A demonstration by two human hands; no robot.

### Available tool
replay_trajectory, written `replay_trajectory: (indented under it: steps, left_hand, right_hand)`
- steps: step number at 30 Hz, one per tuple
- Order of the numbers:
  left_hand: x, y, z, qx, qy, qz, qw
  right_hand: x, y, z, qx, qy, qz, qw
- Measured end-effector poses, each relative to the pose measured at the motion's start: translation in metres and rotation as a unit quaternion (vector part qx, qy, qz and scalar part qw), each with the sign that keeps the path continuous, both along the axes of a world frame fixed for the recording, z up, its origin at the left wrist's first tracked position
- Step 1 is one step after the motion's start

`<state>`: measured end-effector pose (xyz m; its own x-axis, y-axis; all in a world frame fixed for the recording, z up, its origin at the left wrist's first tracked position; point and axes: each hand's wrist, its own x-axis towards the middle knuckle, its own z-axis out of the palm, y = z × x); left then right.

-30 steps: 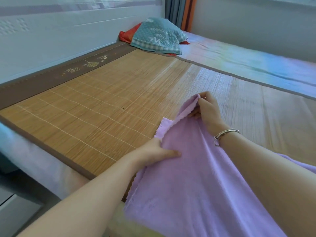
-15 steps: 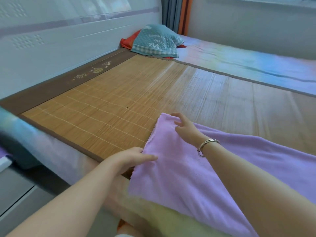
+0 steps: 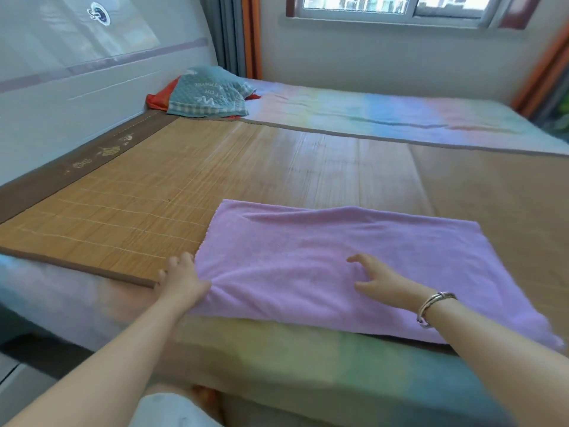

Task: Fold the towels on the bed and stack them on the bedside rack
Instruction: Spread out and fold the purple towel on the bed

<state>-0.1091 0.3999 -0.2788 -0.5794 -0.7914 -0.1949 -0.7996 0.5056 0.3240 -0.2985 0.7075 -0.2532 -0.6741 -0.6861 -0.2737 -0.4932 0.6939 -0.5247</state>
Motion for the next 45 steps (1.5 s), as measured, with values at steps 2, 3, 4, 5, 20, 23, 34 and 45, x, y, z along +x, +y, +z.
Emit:
replay_trajectory:
  steps: [2,3,4,5,20,23,34,45]
  left_hand:
    - [-0.008,0.021,0.004,-0.023,0.019,-0.121,0.992]
    - [-0.013,0.034,0.006,-0.025,0.009,-0.185,0.982]
    - [-0.017,0.045,0.007,-0.021,-0.008,-0.237,0.971]
    - [-0.019,0.057,0.008,-0.008,-0.036,-0.276,0.961]
    - [-0.034,0.103,-0.014,-0.128,-0.191,-0.344,0.91]
    - [-0.037,0.101,-0.009,-0.138,-0.187,-0.338,0.912]
    - [-0.037,0.065,0.07,-0.047,-0.105,-0.256,0.96]
    - [-0.1,0.035,0.077,-0.248,-0.02,-0.186,0.95]
  right_hand:
    - [0.0,0.036,0.002,0.04,-0.006,-0.011,0.999]
    - [0.001,0.053,0.002,0.068,-0.008,-0.014,0.998]
    - [0.003,0.067,0.002,0.106,-0.008,-0.009,0.994]
    - [0.005,0.079,0.0,0.146,-0.006,-0.001,0.989]
    - [0.01,0.119,-0.024,0.259,0.133,0.023,0.956]
    - [0.01,0.115,-0.027,0.278,0.173,-0.018,0.945]
    - [-0.002,0.111,0.064,0.262,0.064,-0.04,0.962]
    - [-0.058,0.088,0.054,0.221,0.292,-0.154,0.918]
